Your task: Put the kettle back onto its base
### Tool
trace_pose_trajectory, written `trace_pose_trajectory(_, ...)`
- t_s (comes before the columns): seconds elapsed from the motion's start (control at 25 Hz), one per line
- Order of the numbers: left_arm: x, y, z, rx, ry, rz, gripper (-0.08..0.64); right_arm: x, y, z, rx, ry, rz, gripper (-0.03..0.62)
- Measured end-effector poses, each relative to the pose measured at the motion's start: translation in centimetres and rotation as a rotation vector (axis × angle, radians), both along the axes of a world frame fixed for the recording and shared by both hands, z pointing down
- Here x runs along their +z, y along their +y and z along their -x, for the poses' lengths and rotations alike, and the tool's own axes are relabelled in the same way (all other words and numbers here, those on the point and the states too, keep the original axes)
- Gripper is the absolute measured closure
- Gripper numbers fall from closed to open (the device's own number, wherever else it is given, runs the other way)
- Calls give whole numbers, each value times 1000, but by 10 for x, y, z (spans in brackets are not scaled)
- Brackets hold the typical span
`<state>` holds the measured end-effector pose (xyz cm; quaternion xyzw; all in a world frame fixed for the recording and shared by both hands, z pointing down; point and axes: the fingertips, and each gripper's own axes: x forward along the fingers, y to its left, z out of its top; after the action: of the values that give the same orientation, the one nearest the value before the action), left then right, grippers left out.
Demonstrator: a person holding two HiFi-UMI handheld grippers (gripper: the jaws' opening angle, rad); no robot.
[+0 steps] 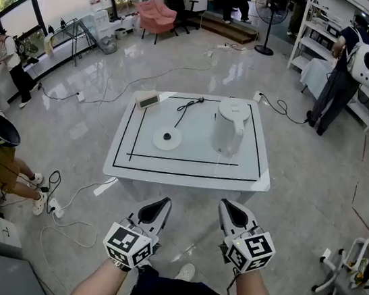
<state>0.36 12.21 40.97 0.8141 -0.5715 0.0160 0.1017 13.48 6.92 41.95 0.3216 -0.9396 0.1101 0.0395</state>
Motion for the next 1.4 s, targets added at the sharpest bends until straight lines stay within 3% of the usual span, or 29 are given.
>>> trace_pose_trajectory(0.32,-5,-3,1,-26,-11,-8,554,-6,5,3,-36,-4,-20,591)
trace_pose_trajectory(0.52,-7,-8,-1,-27,-15,-22,448,-11,3,4,-59,-14,-47,580)
trace_pose_trajectory(0.6,-11,-10,-4,-20,-20,-40,348,-16,2,4,-67,-35,-65,506)
trace_pose_trajectory(0.64,-14,-11,-4,-21,-25,-51,239,-18,1,4,-64,-39,-77,414)
trace_pose_trajectory(0.68,-16,-12,-4,-24,-33,-58,198,-20,-1,4,-58,-39,-88,352)
trace_pose_trajectory(0.88,-23,-13,-4,-17,-69,-73,179,-27,-11,3,-40,-51,-91,337)
trace_pose_trajectory(1.4,-20,-62,23,44,-69,-76,179,-26,-55,25,27,-22,-94,337)
